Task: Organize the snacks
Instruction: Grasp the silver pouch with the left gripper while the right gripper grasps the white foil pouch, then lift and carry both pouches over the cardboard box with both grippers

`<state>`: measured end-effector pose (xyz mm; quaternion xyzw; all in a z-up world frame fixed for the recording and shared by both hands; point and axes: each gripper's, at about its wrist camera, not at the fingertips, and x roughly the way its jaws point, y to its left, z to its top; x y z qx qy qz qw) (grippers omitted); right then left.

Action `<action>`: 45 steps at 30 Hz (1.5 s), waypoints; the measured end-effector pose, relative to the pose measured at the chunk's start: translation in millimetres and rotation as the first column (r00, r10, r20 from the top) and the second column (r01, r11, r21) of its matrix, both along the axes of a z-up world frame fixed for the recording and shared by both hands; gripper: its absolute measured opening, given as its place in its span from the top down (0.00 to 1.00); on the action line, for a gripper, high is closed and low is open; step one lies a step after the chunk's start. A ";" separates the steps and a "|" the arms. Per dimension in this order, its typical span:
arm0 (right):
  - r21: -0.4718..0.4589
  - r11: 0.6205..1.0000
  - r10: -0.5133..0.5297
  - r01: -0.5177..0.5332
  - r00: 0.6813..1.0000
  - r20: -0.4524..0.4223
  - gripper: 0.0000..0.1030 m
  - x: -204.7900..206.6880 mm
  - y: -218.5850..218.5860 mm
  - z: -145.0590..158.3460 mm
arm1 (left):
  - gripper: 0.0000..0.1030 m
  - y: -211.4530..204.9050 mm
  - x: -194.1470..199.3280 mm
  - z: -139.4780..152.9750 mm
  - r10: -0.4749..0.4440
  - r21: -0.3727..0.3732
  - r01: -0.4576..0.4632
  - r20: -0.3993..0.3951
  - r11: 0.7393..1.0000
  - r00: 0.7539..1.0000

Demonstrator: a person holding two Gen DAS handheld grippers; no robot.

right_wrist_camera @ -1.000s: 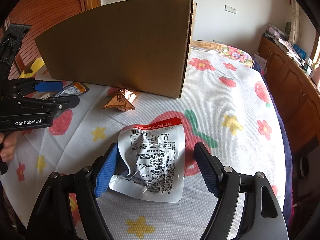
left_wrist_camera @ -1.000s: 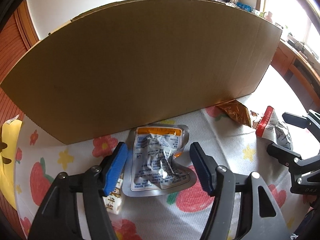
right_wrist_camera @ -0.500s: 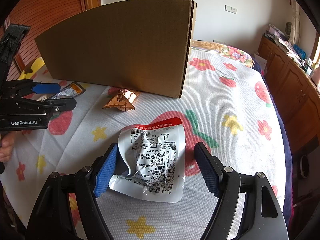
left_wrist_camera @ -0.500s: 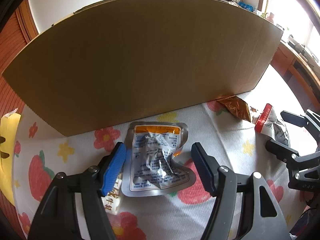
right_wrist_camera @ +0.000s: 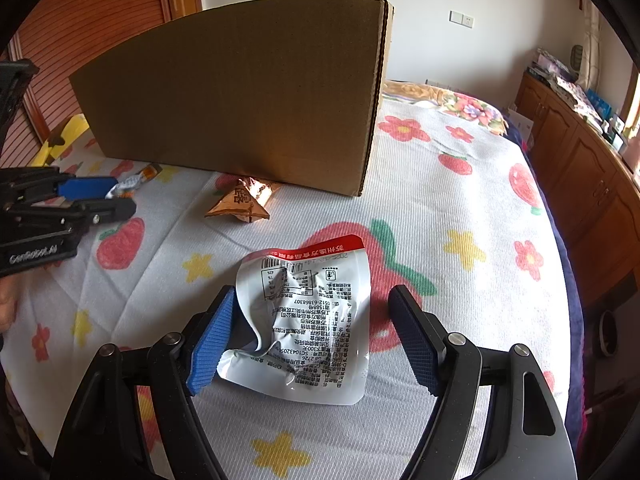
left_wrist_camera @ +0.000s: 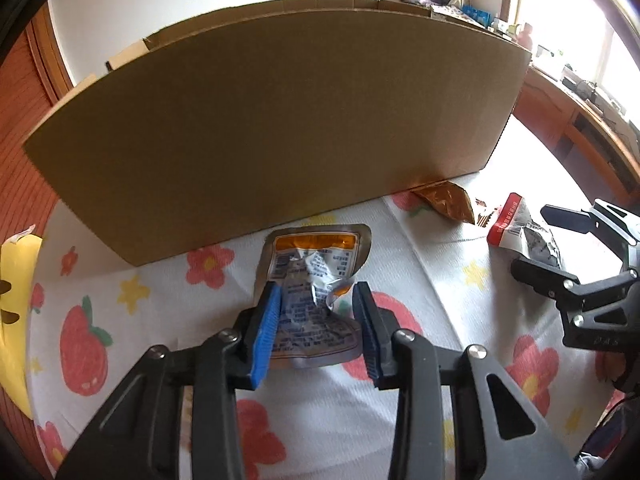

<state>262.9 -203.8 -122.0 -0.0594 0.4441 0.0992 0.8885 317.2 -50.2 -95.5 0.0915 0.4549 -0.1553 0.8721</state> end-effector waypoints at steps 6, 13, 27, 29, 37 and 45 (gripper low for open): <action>0.000 1.000 0.000 0.000 1.000 -0.002 0.24 0.2 0.4 0.1 | 0.75 12.5 -14.9 13.1 -0.001 -0.067 0.001 0.005 0.998 1.000; -0.001 1.000 0.010 -0.010 1.000 -0.011 0.27 1.6 -0.6 1.0 | 0.85 9.1 -43.3 30.3 -0.018 -0.045 0.021 0.055 0.999 0.998; 0.036 0.997 0.063 -0.062 0.998 -0.015 0.45 -16.4 -1.8 13.3 | 0.85 9.6 -59.8 57.5 -0.019 -0.093 0.028 0.090 0.995 0.996; 0.042 0.997 0.061 -0.061 0.998 -0.002 0.45 -19.2 -3.8 19.0 | 0.85 9.5 -64.0 64.5 -0.023 -0.094 0.033 0.109 0.995 0.994; 0.059 0.996 0.067 -0.070 0.996 0.061 0.45 -30.5 -6.0 53.6 | 0.85 15.6 -73.6 89.6 -0.021 -0.117 0.041 0.168 0.992 0.986; 0.060 0.995 0.078 -0.086 0.989 0.127 0.44 -42.7 -2.0 87.1 | 0.85 21.8 -81.2 107.5 -0.009 -0.129 0.037 0.211 0.991 0.977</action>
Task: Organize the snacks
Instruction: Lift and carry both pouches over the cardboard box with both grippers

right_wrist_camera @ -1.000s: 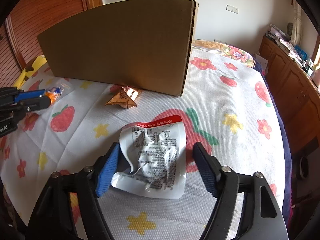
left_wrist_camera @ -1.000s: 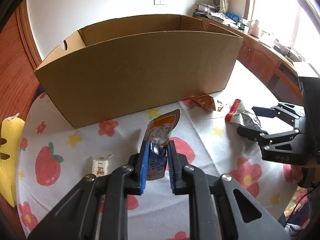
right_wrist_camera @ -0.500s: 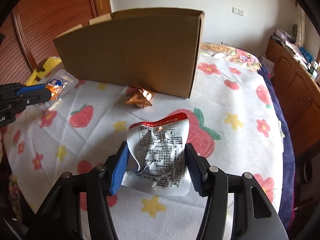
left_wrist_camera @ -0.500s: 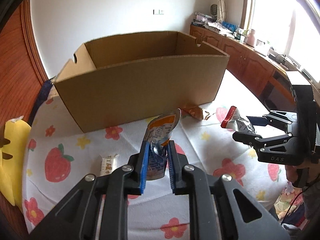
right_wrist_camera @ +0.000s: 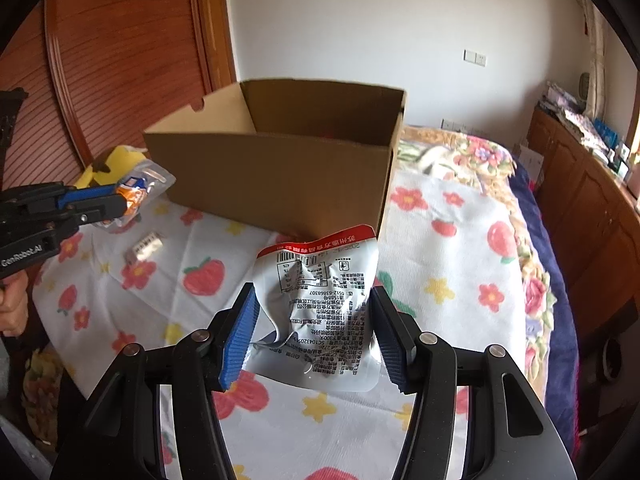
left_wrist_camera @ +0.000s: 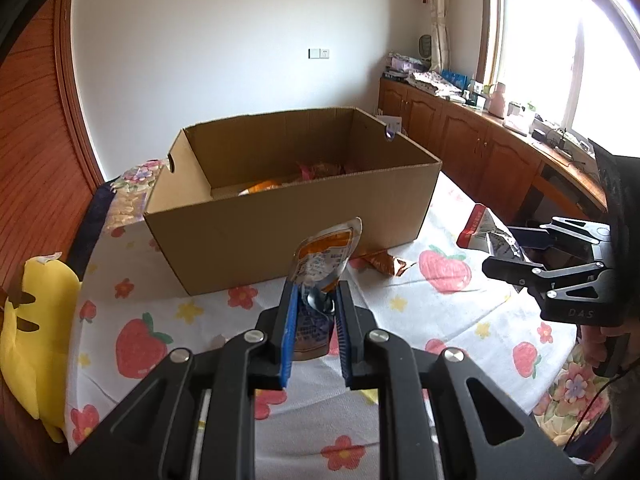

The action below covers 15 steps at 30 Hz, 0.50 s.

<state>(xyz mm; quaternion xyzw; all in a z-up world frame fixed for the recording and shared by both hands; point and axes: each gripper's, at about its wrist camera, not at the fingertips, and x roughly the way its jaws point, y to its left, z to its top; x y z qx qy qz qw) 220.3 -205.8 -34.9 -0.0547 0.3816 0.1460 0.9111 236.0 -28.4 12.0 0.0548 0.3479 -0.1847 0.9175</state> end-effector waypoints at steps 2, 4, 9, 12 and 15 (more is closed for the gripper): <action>0.004 1.000 0.003 -0.003 1.000 0.014 0.44 -3.7 1.4 6.1 | 0.85 0.8 -2.6 4.9 0.002 -0.005 -0.002 0.013 1.000 1.000; 0.005 1.000 0.006 -0.006 1.000 0.027 0.44 -7.6 2.3 11.6 | 0.85 2.0 -5.3 10.1 0.004 -0.012 -0.004 0.025 1.000 1.000; 0.009 1.000 0.015 -0.015 0.998 0.053 0.44 -14.5 5.9 25.0 | 0.85 6.6 -11.4 23.4 0.009 -0.033 -0.007 0.060 0.999 0.998; 0.010 1.000 0.021 -0.022 0.998 0.066 0.44 -16.8 7.9 30.6 | 0.85 9.0 -13.8 30.3 0.012 -0.042 -0.009 0.078 0.999 0.997; 0.014 0.999 0.032 -0.033 0.996 0.083 0.44 -19.8 11.2 37.5 | 0.85 11.4 -15.4 38.3 0.015 -0.049 -0.010 0.099 0.999 0.995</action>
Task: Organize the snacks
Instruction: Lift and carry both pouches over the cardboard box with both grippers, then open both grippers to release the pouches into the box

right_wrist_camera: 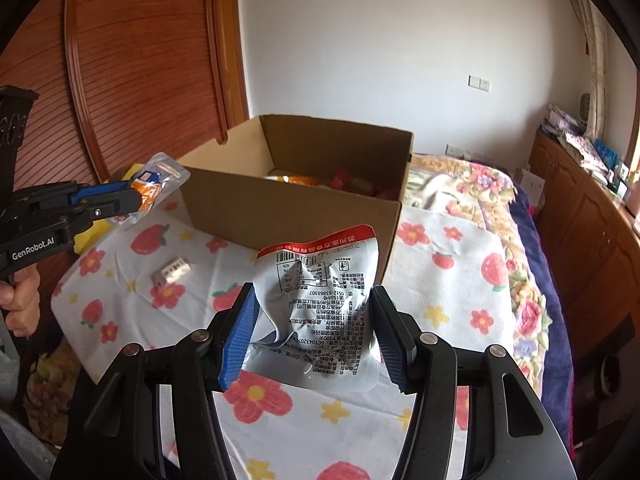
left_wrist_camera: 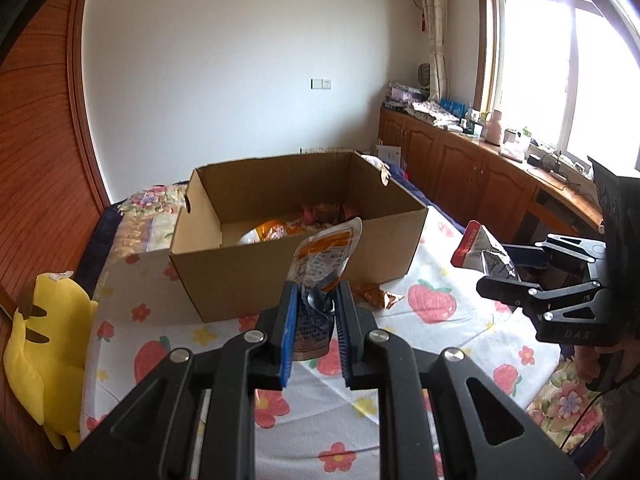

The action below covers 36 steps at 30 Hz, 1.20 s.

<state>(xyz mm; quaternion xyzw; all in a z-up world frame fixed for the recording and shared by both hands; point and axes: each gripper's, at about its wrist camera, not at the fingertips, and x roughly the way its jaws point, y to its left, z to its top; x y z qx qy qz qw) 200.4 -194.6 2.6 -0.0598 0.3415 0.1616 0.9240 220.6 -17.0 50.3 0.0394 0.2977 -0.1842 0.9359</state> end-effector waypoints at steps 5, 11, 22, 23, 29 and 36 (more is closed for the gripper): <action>-0.002 1.000 0.022 -0.022 0.999 0.030 0.44 1.4 6.3 11.2 | 0.85 3.2 9.0 11.4 0.008 -0.001 -0.008 0.033 1.000 0.999; -0.004 0.999 0.050 -0.050 0.996 0.070 0.44 18.7 16.9 25.8 | 0.85 7.0 32.3 22.3 0.024 0.001 -0.024 0.066 1.000 0.998; -0.006 0.995 0.096 -0.096 0.990 0.105 0.44 74.1 34.7 31.9 | 0.85 13.6 95.3 16.8 0.051 -0.011 -0.050 0.076 0.999 0.996; -0.004 0.995 0.098 -0.098 0.990 0.106 0.44 80.2 35.7 30.3 | 0.85 14.0 100.1 14.9 0.052 -0.011 -0.051 0.076 0.999 0.996; 0.007 0.993 0.113 -0.115 0.988 0.101 0.44 115.5 41.6 19.1 | 0.85 15.9 126.6 2.0 0.059 -0.002 -0.059 0.074 0.998 0.996; 0.012 0.993 0.113 -0.115 0.988 0.107 0.44 144.4 45.6 7.7 | 0.85 13.7 151.2 -11.4 0.057 -0.015 -0.057 0.059 0.998 0.997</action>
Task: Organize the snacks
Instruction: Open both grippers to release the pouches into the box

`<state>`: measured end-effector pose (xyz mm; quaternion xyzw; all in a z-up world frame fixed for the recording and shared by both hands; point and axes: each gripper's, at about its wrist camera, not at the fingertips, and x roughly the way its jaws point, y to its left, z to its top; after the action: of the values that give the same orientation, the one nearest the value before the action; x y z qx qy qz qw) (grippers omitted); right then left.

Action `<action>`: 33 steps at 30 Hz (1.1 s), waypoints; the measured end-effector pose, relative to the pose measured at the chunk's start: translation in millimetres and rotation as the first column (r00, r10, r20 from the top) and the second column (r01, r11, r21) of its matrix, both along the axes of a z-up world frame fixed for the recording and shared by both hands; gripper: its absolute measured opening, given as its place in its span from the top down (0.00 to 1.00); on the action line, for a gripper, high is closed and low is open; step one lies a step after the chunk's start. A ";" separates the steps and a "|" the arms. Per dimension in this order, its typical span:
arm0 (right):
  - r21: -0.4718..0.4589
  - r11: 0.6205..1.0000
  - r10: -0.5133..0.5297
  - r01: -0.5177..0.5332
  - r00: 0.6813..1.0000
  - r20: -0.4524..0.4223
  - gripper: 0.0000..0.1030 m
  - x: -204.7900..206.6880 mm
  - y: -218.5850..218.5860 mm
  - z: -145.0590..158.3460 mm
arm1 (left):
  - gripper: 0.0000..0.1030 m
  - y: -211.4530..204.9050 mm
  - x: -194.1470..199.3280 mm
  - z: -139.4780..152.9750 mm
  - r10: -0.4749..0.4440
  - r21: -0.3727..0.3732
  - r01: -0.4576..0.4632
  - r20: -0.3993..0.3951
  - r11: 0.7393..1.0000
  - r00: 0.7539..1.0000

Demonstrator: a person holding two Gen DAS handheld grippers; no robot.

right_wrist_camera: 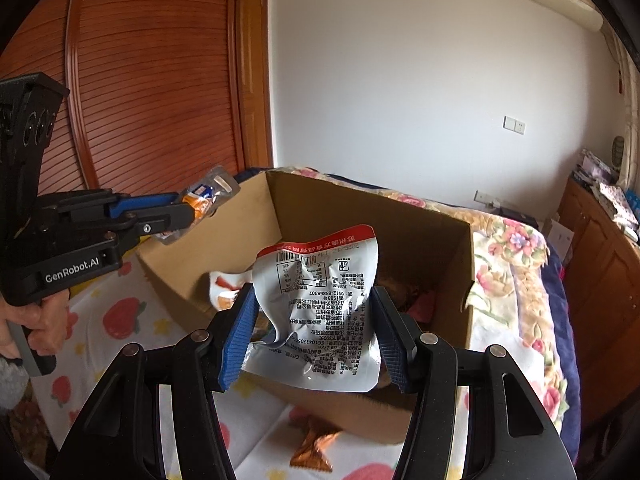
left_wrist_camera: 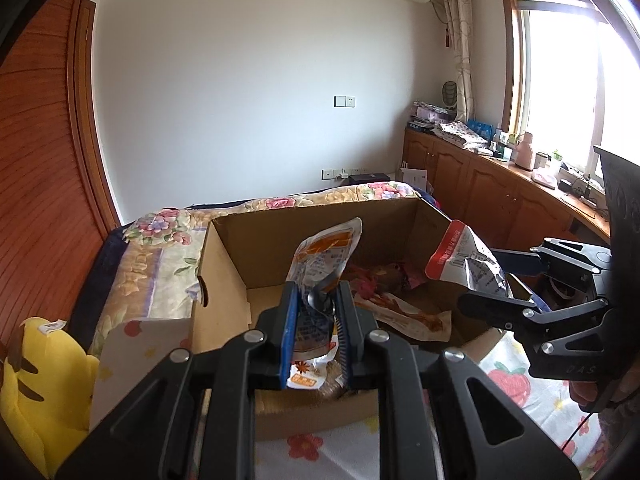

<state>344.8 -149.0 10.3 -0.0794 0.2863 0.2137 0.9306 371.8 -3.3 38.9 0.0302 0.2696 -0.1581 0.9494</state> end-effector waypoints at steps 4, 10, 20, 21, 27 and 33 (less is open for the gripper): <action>0.013 1.000 -0.009 0.009 1.000 -0.002 0.44 11.0 -2.6 -5.4 | 0.85 -1.9 9.8 -9.2 -0.005 -0.003 0.005 -0.011 1.000 1.000; 0.041 0.999 -0.029 0.030 0.999 -0.027 0.44 25.5 -8.1 -13.7 | 0.85 -5.1 16.1 -17.1 -0.003 0.000 0.003 -0.021 1.000 1.000; 0.063 0.996 -0.052 0.056 0.997 -0.054 0.43 33.3 -13.5 -20.8 | 0.83 -10.2 21.0 -26.1 0.004 0.007 -0.003 -0.045 1.000 0.999; 0.062 0.997 -0.051 0.054 0.997 -0.056 0.43 33.2 -13.0 -20.8 | 0.82 -10.1 21.2 -26.5 0.006 0.006 -0.006 -0.043 1.000 0.999; 0.050 0.997 -0.055 0.058 0.997 -0.055 0.37 37.8 -11.2 -22.6 | 0.67 -2.2 18.6 -26.6 0.015 -0.025 -0.016 -0.044 1.000 0.999; 0.046 0.997 -0.061 0.063 0.997 -0.043 0.34 32.2 -13.2 -18.4 | 0.66 4.6 5.0 -20.9 0.023 -0.018 -0.023 -0.036 1.000 0.999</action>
<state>377.0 -162.2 -8.1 -0.0438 0.3030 0.1930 0.9322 376.8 1.3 18.0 0.0154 0.2855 -0.1502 0.9464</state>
